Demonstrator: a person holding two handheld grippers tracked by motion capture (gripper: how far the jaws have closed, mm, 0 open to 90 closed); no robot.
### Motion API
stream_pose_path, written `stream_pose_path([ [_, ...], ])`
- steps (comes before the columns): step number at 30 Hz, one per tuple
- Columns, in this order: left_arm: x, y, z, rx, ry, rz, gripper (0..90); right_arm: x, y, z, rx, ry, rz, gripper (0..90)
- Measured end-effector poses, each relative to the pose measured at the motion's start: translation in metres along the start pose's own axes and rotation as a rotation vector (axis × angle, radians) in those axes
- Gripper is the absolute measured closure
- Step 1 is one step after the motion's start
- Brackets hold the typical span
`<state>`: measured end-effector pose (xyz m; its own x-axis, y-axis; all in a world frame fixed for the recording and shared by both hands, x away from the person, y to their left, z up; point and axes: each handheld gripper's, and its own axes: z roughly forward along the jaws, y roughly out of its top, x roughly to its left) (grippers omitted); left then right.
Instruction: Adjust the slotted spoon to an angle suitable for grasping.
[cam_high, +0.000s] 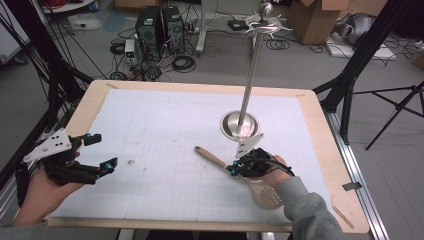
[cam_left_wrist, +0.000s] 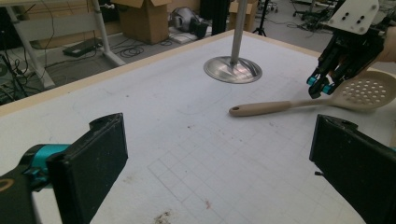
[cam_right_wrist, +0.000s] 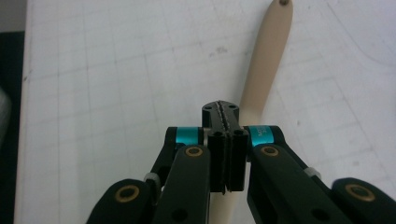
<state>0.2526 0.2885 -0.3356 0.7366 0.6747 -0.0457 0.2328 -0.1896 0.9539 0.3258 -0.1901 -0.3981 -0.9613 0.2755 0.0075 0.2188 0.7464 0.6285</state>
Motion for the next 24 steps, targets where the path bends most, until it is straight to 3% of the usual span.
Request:
stream_pose_path([
  [7,0.002,0.000,-0.003,-0.010,0.005,-0.006,4.7,-0.011,0.021,0.022,-0.048,-0.081,0.048,90.0],
  [9,0.002,0.001,-0.004,-0.012,0.003,-0.003,4.7,-0.015,0.022,0.027,-0.033,-0.120,0.058,90.0],
  [15,0.003,0.000,-0.005,-0.012,0.008,-0.005,4.7,-0.025,0.016,0.037,0.025,-0.142,0.095,90.0],
  [17,0.003,0.000,-0.006,-0.011,0.009,-0.005,4.7,-0.025,0.016,0.039,0.027,-0.124,0.088,90.0],
  [24,0.002,-0.001,-0.007,-0.007,0.013,-0.004,4.7,-0.016,0.021,0.045,-0.004,0.000,-0.004,90.0],
])
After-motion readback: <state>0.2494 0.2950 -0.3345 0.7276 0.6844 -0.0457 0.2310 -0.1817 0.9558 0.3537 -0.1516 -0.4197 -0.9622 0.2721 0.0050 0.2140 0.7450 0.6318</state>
